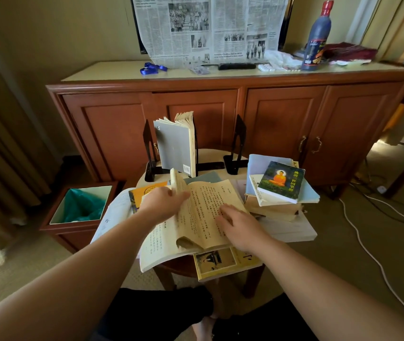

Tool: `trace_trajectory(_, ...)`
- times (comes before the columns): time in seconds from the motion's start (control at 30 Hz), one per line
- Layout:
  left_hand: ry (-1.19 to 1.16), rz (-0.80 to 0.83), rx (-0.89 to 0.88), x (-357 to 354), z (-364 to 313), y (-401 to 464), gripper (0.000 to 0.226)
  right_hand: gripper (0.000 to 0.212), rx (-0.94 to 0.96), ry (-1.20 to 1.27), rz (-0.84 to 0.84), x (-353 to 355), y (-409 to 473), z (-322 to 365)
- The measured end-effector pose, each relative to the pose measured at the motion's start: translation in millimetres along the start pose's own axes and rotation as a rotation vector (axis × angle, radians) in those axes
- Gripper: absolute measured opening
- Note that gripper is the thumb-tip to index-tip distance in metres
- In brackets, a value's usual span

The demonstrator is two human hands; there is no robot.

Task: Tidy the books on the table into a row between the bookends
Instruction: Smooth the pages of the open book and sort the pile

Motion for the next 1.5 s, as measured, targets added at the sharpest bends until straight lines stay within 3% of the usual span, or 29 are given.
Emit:
trace_trajectory(0.1,-0.151,0.066,-0.033,-8,-15,-6,0.048,0.076,-0.064,0.171,-0.008,11,-3,8)
trace_trajectory(0.23,-0.522,0.102,-0.001,-19,-24,-6,0.034,0.103,-0.053,0.276,0.040,24,-6,24)
trace_trajectory(0.37,-0.522,0.034,-0.144,-24,-35,-9,0.036,0.122,0.014,0.223,0.068,25,-3,32)
trace_trajectory(0.5,-0.540,0.054,-0.282,-29,-40,-12,0.052,0.125,0.031,0.114,0.050,27,-6,32)
trace_trajectory(0.6,-0.643,0.145,-0.249,-38,-35,-13,0.053,0.119,0.083,0.090,0.010,29,-11,33)
trace_trajectory(0.67,-0.379,0.162,-0.291,-42,-30,-13,0.058,0.109,0.072,0.108,-0.087,30,-12,30)
trace_trajectory(0.77,0.187,0.192,-0.412,-52,-18,-11,0.072,0.075,0.076,0.173,-0.292,36,-11,25)
trace_trajectory(0.87,0.470,0.170,-0.498,-57,-12,-14,0.085,0.051,0.038,0.115,-0.419,44,-10,20)
trace_trajectory(1.03,0.631,0.072,-0.504,-59,-11,-15,0.098,0.040,-0.029,-0.123,-0.331,40,-4,14)
trace_trajectory(1.23,0.699,0.027,-0.542,-52,-20,-14,0.071,0.029,-0.067,-0.403,-0.251,41,-6,15)
trace_trajectory(1.37,0.713,0.070,-0.538,-53,-15,-1,0.077,0.022,0.019,-0.709,-0.185,34,-7,24)
trace_trajectory(1.5,0.673,0.085,-0.500,-55,-3,5,0.099,0.029,0.126,-0.614,-0.075,18,0,20)
Point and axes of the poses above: each hand's wrist, its own y-axis towards the middle knuckle, its own x-axis out of the back of the hand, z = x × y, the point moved 4 cm from there along y, towards the middle knuckle, and after that the axes turned 2 degrees about -z, right-handed, at the moved point
